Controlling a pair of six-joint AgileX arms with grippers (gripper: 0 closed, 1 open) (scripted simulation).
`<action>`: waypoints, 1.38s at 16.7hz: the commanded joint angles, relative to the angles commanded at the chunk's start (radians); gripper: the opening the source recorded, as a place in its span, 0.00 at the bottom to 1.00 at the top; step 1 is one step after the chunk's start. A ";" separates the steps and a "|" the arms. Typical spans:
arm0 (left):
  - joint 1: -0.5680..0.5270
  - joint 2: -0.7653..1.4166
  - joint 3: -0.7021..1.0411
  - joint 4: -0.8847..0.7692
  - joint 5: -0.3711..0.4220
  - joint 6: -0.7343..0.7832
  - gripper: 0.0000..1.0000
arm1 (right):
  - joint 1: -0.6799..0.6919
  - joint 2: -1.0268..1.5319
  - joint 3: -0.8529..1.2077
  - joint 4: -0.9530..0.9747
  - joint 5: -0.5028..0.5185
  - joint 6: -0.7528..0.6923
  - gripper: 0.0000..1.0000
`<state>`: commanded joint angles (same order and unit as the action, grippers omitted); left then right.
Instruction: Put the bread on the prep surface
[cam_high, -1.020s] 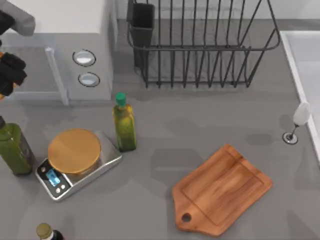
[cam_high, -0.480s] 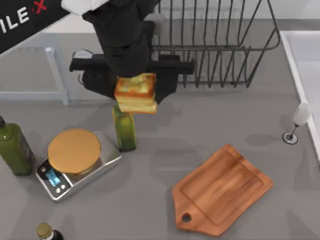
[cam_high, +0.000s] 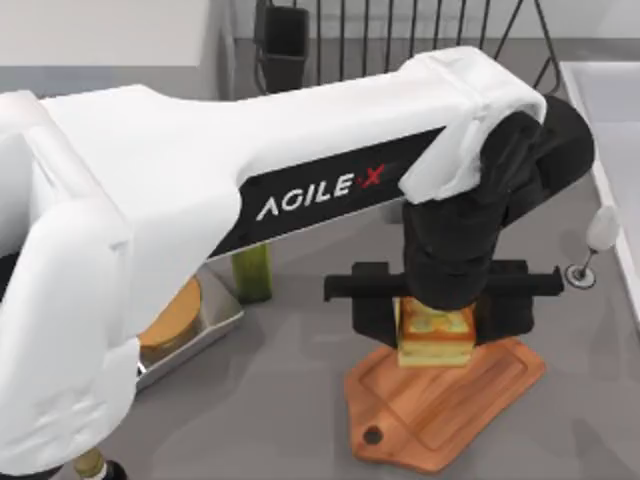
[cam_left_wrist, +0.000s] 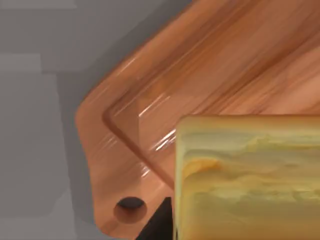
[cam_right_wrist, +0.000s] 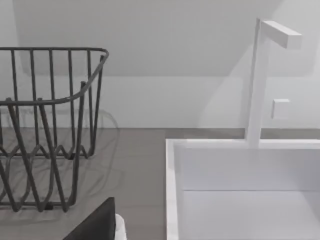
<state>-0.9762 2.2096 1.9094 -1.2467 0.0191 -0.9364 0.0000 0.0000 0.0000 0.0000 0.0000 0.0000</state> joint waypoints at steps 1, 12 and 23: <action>-0.016 0.019 0.004 0.005 -0.007 -0.022 0.00 | 0.000 0.000 0.000 0.000 0.000 0.000 1.00; -0.026 0.039 -0.015 0.039 -0.017 -0.039 0.00 | 0.000 0.000 0.000 0.000 0.000 0.000 1.00; -0.028 0.066 -0.102 0.158 -0.015 -0.038 0.00 | 0.000 0.000 0.000 0.000 0.000 0.000 1.00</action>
<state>-1.0043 2.2756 1.8074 -1.0884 0.0039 -0.9745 0.0000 0.0000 0.0000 0.0000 0.0000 0.0000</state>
